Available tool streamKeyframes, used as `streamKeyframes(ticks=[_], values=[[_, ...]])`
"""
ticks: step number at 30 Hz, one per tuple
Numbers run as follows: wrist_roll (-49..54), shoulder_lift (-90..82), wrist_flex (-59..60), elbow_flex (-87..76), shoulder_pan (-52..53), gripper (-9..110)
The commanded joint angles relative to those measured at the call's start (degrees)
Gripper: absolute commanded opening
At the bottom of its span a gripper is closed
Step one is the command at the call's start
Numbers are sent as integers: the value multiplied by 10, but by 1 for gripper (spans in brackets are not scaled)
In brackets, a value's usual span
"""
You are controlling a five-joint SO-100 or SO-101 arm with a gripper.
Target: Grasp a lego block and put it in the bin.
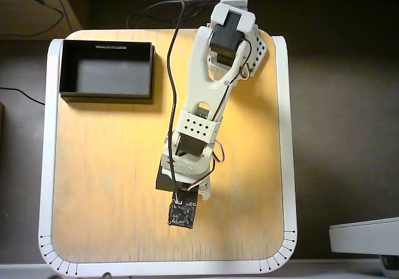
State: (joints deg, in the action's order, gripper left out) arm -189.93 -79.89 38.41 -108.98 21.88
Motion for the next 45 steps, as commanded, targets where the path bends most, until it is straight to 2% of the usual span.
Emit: streamKeyframes(ticks=[1,5,8,30,38,45], values=[[-5,-6,-13,72,4,21],[-6,-4,-13,72,4,11],[-3,-3,-13,72,4,9],[8,-10,45,70,4,8],[11,-15,54,70,5,1],[14,-76,113,70,16,1]])
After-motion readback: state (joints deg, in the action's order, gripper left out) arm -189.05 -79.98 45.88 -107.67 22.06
